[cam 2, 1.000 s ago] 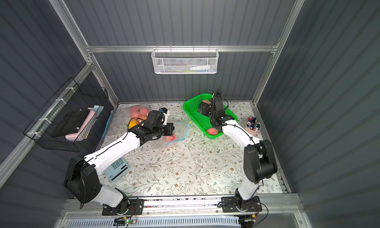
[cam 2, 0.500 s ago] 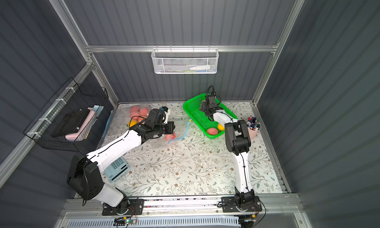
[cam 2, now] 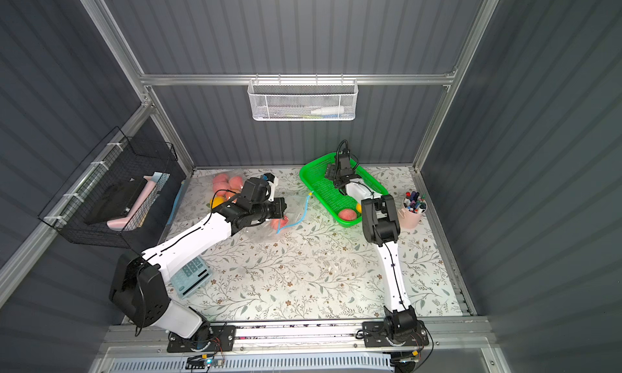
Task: Place the peach in a zip-top bag and seal the zipper
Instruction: Pick up the peach from the basket.
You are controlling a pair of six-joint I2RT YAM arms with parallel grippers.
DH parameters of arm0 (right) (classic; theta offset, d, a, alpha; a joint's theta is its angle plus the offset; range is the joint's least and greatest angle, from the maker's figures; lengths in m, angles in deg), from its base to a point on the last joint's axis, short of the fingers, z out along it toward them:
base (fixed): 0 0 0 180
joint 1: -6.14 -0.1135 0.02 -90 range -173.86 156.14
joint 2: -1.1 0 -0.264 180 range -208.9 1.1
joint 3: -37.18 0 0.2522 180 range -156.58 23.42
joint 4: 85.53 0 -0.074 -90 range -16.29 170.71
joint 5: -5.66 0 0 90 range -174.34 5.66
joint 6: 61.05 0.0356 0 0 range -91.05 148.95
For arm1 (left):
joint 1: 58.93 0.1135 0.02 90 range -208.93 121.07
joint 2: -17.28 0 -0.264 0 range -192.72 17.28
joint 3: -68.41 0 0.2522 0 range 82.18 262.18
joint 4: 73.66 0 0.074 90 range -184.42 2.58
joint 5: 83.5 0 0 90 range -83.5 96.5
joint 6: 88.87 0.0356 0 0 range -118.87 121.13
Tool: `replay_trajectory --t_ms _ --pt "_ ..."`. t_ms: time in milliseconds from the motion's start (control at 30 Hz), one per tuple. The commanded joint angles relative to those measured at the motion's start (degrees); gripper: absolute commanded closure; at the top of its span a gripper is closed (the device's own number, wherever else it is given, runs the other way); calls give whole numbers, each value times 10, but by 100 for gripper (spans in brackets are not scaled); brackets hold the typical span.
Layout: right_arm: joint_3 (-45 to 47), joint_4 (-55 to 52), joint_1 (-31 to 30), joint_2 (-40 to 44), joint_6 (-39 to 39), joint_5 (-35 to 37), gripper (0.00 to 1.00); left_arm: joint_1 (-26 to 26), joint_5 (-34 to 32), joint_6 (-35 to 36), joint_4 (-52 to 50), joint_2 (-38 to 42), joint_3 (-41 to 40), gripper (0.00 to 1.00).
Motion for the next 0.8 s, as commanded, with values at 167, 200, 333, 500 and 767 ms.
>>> replay_trajectory --t_ms 167,200,333,500,767 --pt "-43 -5 11 -34 1 -32 30 3 -9 -16 1 1 -3 100" --pt "-43 -6 12 -32 1 -34 34 3 -9 -17 1 2 -3 100" --pt "-31 -19 14 -15 0 -42 44 3 -17 -15 -7 4 2 100" --pt "37 -11 14 57 -7 -71 44 3 -28 -14 -15 15 1 100" --pt "265 32 14 276 11 -132 44 3 -41 -5 -20 37 3 100"
